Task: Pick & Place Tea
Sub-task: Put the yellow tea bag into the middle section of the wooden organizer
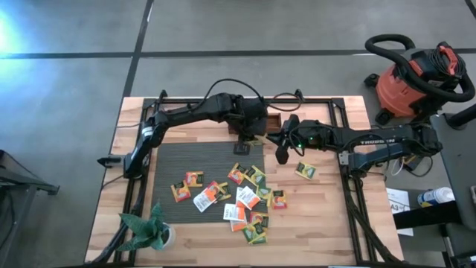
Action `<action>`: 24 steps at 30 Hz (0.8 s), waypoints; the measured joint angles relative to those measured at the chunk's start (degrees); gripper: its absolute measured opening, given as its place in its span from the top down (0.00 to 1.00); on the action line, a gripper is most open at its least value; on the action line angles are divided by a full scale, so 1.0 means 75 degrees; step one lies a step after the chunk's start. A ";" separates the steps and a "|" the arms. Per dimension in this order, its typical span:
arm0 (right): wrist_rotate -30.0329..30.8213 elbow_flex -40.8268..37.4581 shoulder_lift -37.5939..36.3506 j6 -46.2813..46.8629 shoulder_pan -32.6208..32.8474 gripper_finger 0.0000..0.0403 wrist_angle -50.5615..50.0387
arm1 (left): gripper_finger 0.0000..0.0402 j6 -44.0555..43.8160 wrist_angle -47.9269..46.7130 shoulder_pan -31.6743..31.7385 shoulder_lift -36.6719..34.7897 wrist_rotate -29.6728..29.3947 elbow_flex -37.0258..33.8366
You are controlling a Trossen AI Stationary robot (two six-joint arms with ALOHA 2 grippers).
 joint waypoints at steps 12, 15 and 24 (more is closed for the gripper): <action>-0.0308 -0.0006 0.0003 0.0111 0.0005 0.87 -0.0043 | 1.00 -0.0009 0.0440 -0.0009 0.0003 0.0012 -0.0006; -0.0307 -0.0019 0.0003 0.0113 0.0005 0.87 -0.0061 | 1.00 -0.0012 0.0518 -0.0026 0.0003 0.0015 -0.0006; -0.0303 -0.0137 0.0003 0.0114 -0.0010 0.87 -0.0259 | 1.00 -0.0075 0.0781 -0.0044 0.0003 0.0216 -0.0006</action>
